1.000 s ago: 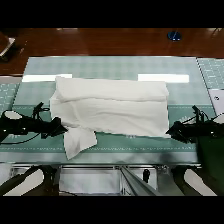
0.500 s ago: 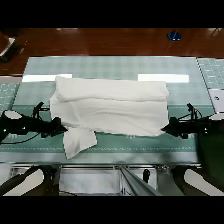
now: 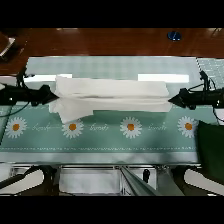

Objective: Fold the shirts.

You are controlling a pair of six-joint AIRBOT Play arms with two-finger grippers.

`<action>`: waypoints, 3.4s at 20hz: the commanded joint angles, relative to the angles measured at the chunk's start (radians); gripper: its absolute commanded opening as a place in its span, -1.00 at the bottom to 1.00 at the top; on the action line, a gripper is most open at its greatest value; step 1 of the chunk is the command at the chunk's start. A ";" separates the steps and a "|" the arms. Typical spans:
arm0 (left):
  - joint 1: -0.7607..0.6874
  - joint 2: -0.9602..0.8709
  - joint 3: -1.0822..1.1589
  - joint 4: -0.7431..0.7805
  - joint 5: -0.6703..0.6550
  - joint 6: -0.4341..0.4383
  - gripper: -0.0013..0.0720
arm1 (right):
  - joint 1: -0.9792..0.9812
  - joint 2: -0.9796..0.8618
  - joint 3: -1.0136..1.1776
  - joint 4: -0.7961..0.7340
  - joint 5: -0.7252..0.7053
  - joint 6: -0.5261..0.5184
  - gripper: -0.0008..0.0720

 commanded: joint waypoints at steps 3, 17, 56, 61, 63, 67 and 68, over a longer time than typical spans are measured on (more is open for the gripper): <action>-0.063 -0.274 0.372 -0.008 -0.024 -0.061 -0.90 | 0.097 -0.214 0.247 0.001 -0.103 0.091 -0.92; -0.040 -0.507 0.671 0.200 -0.179 -0.161 0.41 | 0.007 -0.360 0.393 0.024 -0.066 0.146 0.16; -0.842 -0.201 0.247 -0.063 0.400 -0.103 -0.90 | 0.120 0.612 -0.005 -0.269 0.153 0.211 -0.91; -1.013 -0.461 0.489 -0.063 0.273 -0.194 -0.91 | 0.120 0.701 -0.005 -0.156 0.171 0.229 -0.91; -1.067 -0.523 0.536 -0.076 0.261 -0.228 -0.91 | 0.120 0.701 -0.005 -0.123 0.166 0.226 -0.91; -1.124 -0.598 0.614 -0.177 0.220 -0.229 -0.91 | 0.120 0.701 -0.005 -0.101 0.158 0.225 -0.91; -1.122 -0.605 0.632 -0.177 0.179 -0.208 -0.91 | 0.120 0.701 -0.005 -0.103 0.158 0.225 -0.91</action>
